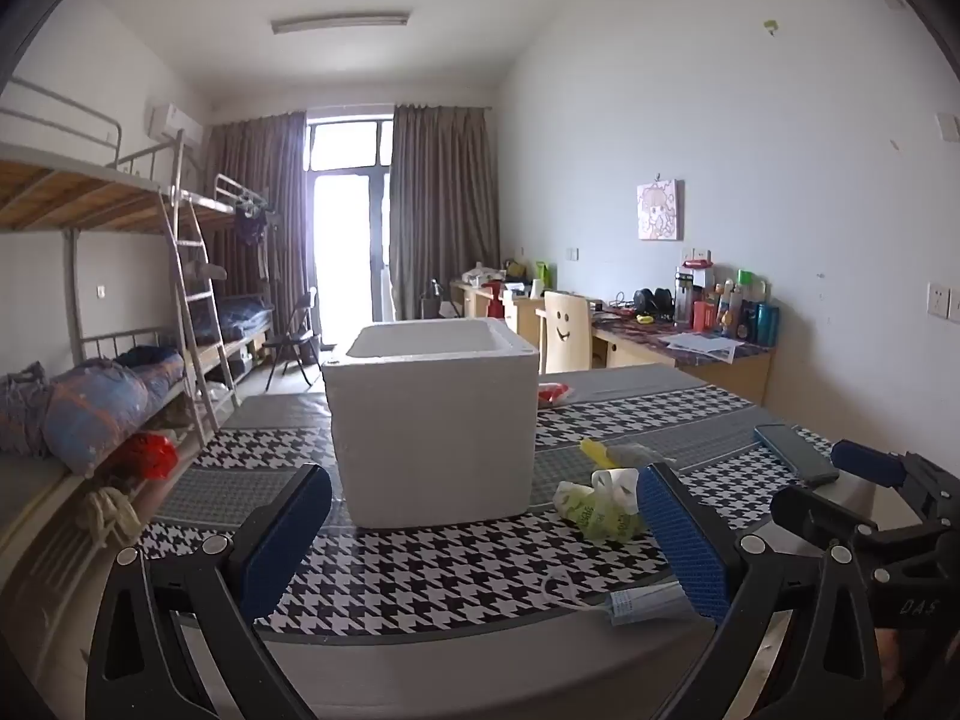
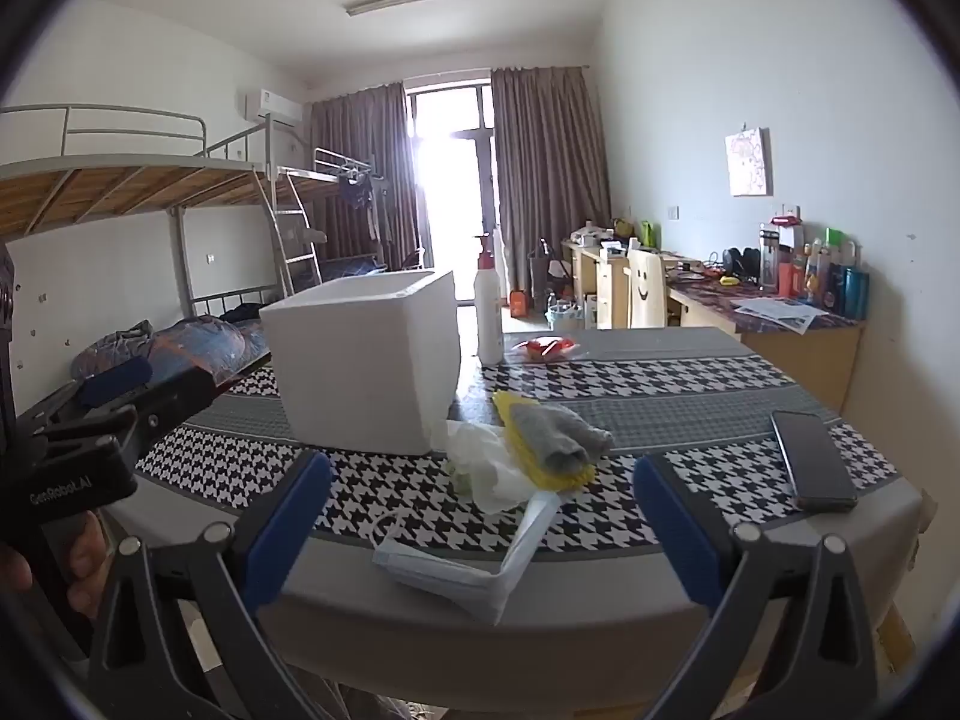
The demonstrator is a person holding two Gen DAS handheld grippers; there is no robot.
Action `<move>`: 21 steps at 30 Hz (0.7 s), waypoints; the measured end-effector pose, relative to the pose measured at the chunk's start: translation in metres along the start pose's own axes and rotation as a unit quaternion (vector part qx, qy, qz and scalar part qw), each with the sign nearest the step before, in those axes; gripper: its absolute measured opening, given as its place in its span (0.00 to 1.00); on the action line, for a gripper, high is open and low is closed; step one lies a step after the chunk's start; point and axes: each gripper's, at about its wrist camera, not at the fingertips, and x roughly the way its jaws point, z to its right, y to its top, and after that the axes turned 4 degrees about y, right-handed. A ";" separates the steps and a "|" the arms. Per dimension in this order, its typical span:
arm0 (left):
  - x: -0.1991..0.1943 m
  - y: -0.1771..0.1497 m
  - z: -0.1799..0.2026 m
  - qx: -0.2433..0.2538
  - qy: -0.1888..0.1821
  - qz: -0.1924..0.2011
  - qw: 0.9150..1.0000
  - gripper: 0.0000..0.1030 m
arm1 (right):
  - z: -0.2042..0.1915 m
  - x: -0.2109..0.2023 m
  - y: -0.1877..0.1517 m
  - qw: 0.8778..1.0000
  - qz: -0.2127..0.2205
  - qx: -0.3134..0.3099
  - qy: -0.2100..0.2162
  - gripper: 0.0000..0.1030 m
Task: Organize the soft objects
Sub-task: 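Move both tools toward the soft items beside the white foam box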
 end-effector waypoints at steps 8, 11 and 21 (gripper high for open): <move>0.000 0.002 -0.006 -0.012 -0.006 -0.008 1.000 0.99 | -0.001 0.000 0.001 1.000 -0.003 -0.008 -0.003 0.99; 0.000 0.002 -0.007 -0.012 -0.008 -0.009 1.000 0.99 | 0.005 -0.004 0.001 1.000 0.004 0.000 0.000 0.99; 0.001 0.000 -0.005 -0.020 -0.007 -0.010 1.000 0.99 | 0.002 -0.004 0.000 1.000 0.005 -0.004 -0.001 0.99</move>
